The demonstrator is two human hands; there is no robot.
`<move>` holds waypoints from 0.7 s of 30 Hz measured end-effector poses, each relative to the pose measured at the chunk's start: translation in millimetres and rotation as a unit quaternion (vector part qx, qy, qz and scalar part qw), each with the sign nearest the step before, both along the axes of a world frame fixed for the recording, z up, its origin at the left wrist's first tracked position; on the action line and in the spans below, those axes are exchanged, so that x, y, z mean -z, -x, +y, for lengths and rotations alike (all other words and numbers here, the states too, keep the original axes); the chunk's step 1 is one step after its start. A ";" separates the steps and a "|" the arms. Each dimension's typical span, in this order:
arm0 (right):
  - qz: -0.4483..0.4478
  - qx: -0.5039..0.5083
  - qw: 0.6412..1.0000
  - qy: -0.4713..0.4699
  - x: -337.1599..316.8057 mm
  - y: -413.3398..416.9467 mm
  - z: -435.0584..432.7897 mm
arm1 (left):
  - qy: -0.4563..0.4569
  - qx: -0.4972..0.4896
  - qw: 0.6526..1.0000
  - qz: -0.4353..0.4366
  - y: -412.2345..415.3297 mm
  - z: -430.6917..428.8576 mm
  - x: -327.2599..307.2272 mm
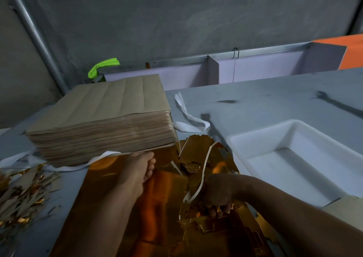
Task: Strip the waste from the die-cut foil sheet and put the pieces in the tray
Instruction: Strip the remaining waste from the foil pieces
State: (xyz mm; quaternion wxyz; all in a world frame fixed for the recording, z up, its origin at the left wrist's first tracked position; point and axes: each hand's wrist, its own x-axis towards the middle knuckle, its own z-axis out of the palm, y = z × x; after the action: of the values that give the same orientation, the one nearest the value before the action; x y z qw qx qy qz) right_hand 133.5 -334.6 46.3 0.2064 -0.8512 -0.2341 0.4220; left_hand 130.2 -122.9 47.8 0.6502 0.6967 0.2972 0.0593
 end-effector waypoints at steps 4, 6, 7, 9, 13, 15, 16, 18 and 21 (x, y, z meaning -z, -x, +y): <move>-0.002 0.009 1.000 -0.011 -1.0 0.5 -1.3 | -0.088 -0.025 0.996 0.004 11.8 21.9 17.6; -0.008 0.009 1.000 -0.013 -0.7 1.1 -0.9 | -0.133 -0.023 0.991 0.016 16.1 28.1 28.8; -0.009 0.009 1.000 -0.014 -0.6 1.6 -0.5 | -0.159 -0.022 0.987 0.025 17.4 29.8 33.7; -0.008 0.015 1.000 -0.013 -0.2 2.6 0.0 | -0.220 -0.018 0.975 0.041 18.9 30.5 40.9; -0.013 0.020 1.000 -0.009 -0.6 1.8 0.0 | -0.304 0.004 0.952 0.032 23.5 24.9 51.7; -0.020 0.022 0.999 -0.010 0.3 0.6 0.5 | -0.318 0.007 0.948 0.012 26.6 23.5 57.4; -0.023 0.025 0.999 -0.013 0.8 0.3 0.8 | -0.311 0.004 0.950 0.000 28.2 23.1 58.9; -0.025 0.037 0.999 -0.016 1.6 0.2 1.2 | -0.284 0.000 0.959 -0.022 30.7 22.0 59.5; -0.041 0.064 0.997 -0.026 2.4 -1.2 0.8 | -0.257 0.003 0.965 -0.046 33.7 21.6 58.2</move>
State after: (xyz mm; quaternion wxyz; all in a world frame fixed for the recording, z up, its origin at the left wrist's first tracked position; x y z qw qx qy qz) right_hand 134.7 -333.8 43.9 0.2450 -0.8754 -0.1980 0.3666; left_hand 96.5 -101.3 -10.4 0.4624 0.8379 0.2397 0.1632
